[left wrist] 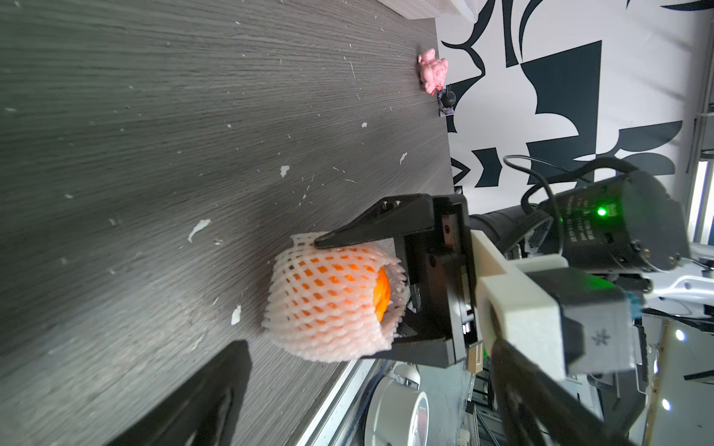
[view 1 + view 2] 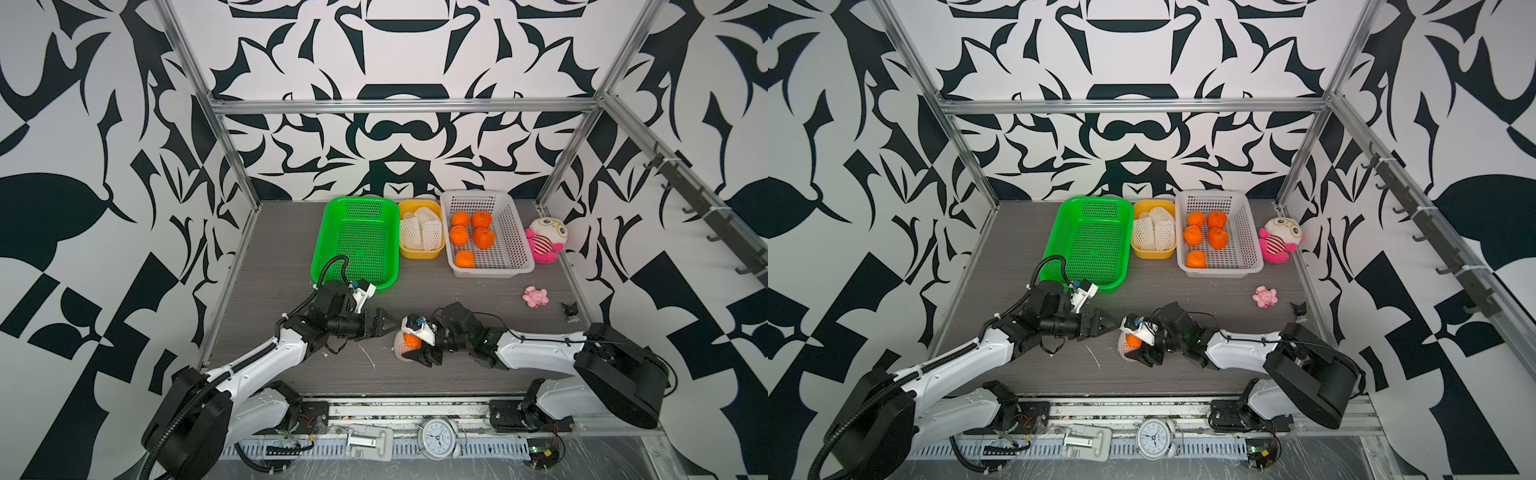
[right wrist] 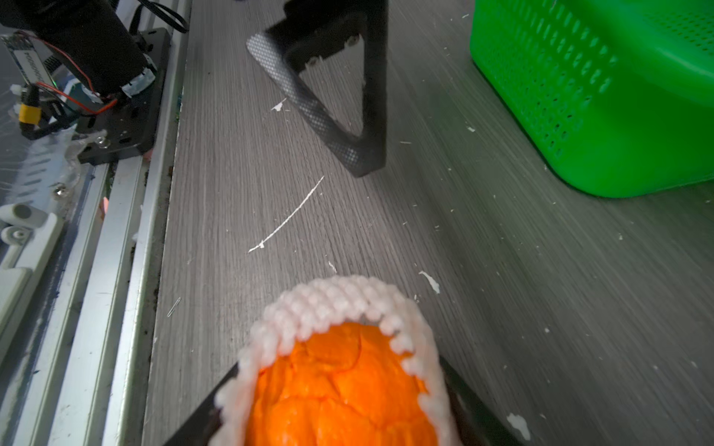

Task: Remove foam nets from oranges
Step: Place the orange at the center of the board, then remove the foam net from the orange.

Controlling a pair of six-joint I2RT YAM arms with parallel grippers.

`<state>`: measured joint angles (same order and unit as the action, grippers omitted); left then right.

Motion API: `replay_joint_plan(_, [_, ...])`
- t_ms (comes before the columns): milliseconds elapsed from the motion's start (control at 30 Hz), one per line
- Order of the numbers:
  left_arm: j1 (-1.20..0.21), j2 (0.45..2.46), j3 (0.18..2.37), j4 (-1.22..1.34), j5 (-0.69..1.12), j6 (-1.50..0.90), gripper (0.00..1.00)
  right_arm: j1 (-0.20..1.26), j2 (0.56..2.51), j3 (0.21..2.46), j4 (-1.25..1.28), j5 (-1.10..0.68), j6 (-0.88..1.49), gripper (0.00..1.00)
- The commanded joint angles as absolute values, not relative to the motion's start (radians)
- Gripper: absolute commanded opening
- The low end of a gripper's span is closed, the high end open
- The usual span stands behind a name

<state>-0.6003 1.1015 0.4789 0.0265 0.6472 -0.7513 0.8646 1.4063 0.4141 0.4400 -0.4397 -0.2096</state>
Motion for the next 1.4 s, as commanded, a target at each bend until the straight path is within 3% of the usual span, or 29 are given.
replay_joint_plan(0, [-0.599, 1.071, 0.468, -0.074, 0.615, -0.720, 1.00, 0.867, 1.449, 0.444, 0.539, -0.467, -0.154, 0.65])
replay_joint_plan(333, [-0.598, 0.973, 0.433, -0.204, 0.559, -0.725, 1.00, 0.894, 1.573, 0.484, 0.665, -0.494, -0.150, 0.69])
replay_joint_plan(700, [-0.602, 0.955, 0.482, -0.354, 0.548, -0.639, 0.98, 0.896, 1.565, 0.474, 0.657, -0.490, -0.159, 0.79])
replay_joint_plan(1100, [-0.671, 1.010, 0.527, -0.304, 0.597, -0.673, 0.95, 0.896, 1.438, 0.458, 0.539, -0.443, -0.200, 0.95])
replay_joint_plan(1367, [-0.707, 1.048, 0.559, -0.305, 0.588, -0.673, 0.94, 0.896, 1.302, 0.445, 0.413, -0.419, -0.217, 0.96])
